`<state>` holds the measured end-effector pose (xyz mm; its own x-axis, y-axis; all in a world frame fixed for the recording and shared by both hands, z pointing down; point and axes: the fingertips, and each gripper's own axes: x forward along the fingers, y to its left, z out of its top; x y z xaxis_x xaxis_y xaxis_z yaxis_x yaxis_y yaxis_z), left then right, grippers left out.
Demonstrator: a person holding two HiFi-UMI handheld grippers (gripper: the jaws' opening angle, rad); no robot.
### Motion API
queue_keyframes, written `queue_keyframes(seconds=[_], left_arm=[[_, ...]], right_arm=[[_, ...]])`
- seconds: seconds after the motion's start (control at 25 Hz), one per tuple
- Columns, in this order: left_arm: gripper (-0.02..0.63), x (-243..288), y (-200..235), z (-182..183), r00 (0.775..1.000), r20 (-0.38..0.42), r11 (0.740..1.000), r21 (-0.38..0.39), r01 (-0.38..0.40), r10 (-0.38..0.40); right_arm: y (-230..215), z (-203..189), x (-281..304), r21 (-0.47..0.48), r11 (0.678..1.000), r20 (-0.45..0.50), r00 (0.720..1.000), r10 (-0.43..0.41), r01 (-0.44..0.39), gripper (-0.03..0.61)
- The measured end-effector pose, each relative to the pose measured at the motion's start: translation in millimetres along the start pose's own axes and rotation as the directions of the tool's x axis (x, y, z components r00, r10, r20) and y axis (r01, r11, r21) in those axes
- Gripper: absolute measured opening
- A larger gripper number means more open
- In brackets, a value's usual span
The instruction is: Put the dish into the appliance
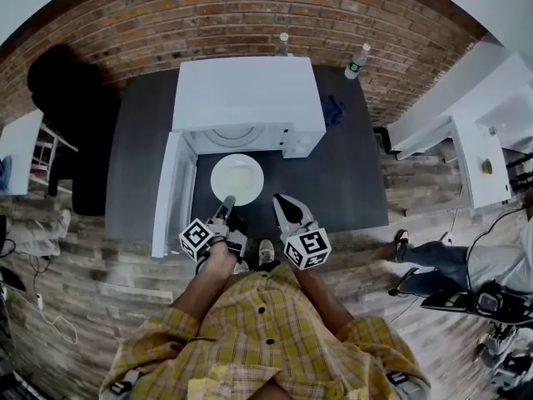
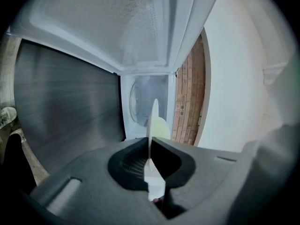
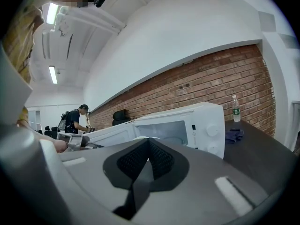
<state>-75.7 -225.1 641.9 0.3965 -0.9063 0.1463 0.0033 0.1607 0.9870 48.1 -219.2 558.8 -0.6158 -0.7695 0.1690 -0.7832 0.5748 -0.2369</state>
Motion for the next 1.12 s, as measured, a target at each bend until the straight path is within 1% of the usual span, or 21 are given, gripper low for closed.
queue_keyframes(seconds=[0.12,0.36,0.6,0.84,1.12], left_arm=[[0.009,7.9,4.0,3.8,1.0,0.006,1.0,0.017,-0.017,0.016],[0.009,24.6,11.4,12.1,0.999,0.027,1.0,0.01,-0.024,0.023],[0.008,47.7,14.8,18.4,0.997,0.074,1.0,-0.004,-0.018,0.018],[0.009,67.6,16.8,31.4,0.993,0.119,1.0,-0.013,-0.006,0.008],[0.009,87.7,28.1,43.9,0.987,0.155,1.0,-0.008,-0.027,0.028]], right_arm=[[-2.5,-0.7,4.3,-0.008,1.0,-0.001,1.0,0.01,-0.01,0.005],[-6.5,2.0,10.2,-0.014,1.0,0.003,1.0,0.023,-0.023,0.005],[-17.8,5.6,14.8,-0.026,0.999,0.009,1.0,0.026,-0.026,0.005],[-18.3,7.0,20.1,-0.042,0.998,0.002,0.999,0.043,-0.043,0.005],[-22.9,8.3,22.7,-0.046,0.998,-0.003,0.999,0.047,-0.048,0.005]])
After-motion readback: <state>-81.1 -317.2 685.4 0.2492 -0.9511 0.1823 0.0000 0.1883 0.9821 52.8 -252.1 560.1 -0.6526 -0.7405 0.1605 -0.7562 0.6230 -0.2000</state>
